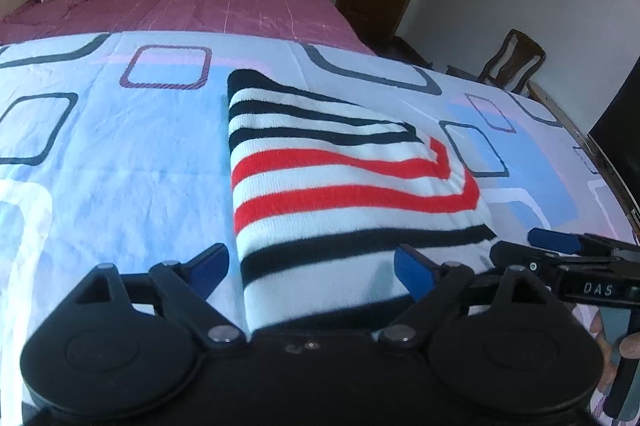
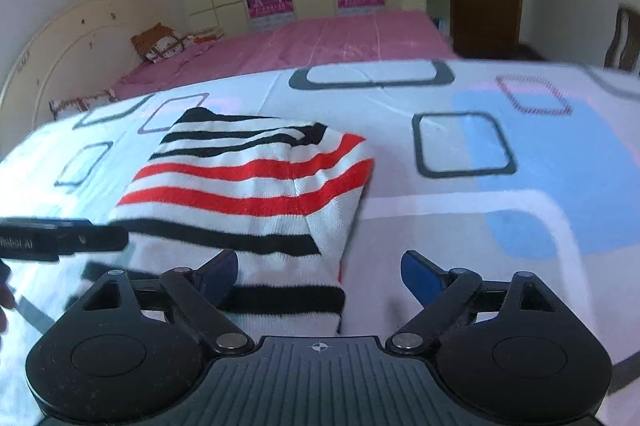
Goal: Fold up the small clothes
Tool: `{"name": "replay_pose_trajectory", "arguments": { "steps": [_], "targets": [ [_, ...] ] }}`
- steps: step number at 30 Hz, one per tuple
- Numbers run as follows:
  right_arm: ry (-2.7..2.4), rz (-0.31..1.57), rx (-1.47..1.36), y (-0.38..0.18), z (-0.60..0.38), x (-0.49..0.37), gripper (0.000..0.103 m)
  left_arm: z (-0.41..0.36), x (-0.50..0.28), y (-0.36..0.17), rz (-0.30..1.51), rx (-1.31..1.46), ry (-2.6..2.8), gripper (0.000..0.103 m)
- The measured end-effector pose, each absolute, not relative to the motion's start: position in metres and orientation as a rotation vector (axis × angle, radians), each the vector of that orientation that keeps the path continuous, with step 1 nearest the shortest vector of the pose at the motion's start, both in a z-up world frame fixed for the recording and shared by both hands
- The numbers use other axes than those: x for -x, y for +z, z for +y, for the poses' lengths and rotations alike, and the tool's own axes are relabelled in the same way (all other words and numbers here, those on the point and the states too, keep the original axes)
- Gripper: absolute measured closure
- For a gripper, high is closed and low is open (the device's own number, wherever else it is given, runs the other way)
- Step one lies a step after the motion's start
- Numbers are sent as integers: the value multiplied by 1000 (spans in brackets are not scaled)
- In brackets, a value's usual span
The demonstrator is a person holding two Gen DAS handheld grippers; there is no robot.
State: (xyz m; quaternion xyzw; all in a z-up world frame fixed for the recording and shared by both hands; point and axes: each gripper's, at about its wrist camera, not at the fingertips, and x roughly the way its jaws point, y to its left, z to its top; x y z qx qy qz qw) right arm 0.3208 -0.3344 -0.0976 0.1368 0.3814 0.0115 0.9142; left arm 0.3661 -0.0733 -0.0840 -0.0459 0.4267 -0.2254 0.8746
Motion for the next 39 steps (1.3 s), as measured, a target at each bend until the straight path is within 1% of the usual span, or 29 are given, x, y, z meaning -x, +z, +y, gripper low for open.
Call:
{"name": "replay_pose_trajectory", "arguments": {
  "steps": [4,7,8,9,11,15,17,18,19,21,23,25,26,27,31,33,39],
  "targets": [
    [59,811,-401,-108,-346,-341,15,-76,-379,-93,918,122,-471,7],
    [99,830,-465,-119,-352,-359,15,-77,-388,-101,936,157,-488,6],
    [105,834,-489,-123,-354,-364,17,-78,-390,-103,944,168,-496,5],
    [121,840,-528,-128,-357,-369,32,-79,-393,-106,954,178,-500,3],
    [127,840,-594,-137,-362,-376,34,-79,-399,-114,977,214,-517,4],
    [159,823,-605,-140,-369,-378,34,-78,-403,-123,989,278,-542,6],
    [174,822,-601,-140,-371,-379,34,-79,-402,-123,980,277,-547,10],
    [179,829,-603,-139,-372,-378,36,-79,-402,-122,979,284,-551,14],
    [186,838,-604,-138,-373,-377,39,-79,-402,-121,980,289,-552,16],
    [203,853,-645,-139,-377,-373,48,-78,-402,-119,978,289,-553,23],
    [210,850,-650,-141,-378,-372,49,-79,-401,-118,971,279,-553,25],
    [199,850,-652,-140,-377,-372,53,-81,-402,-118,966,277,-545,26],
    [200,857,-679,-140,-376,-371,62,-81,-402,-117,963,276,-540,27],
    [196,857,-708,-139,-376,-368,64,-82,-401,-115,958,273,-533,30],
    [209,832,-768,-128,-384,-358,66,-78,-398,-104,943,273,-536,43],
    [216,819,-764,-118,-384,-354,66,-75,-397,-99,936,274,-543,47],
    [243,794,-754,-92,-367,-336,66,-58,-386,-77,907,264,-543,49]
  ]
}}
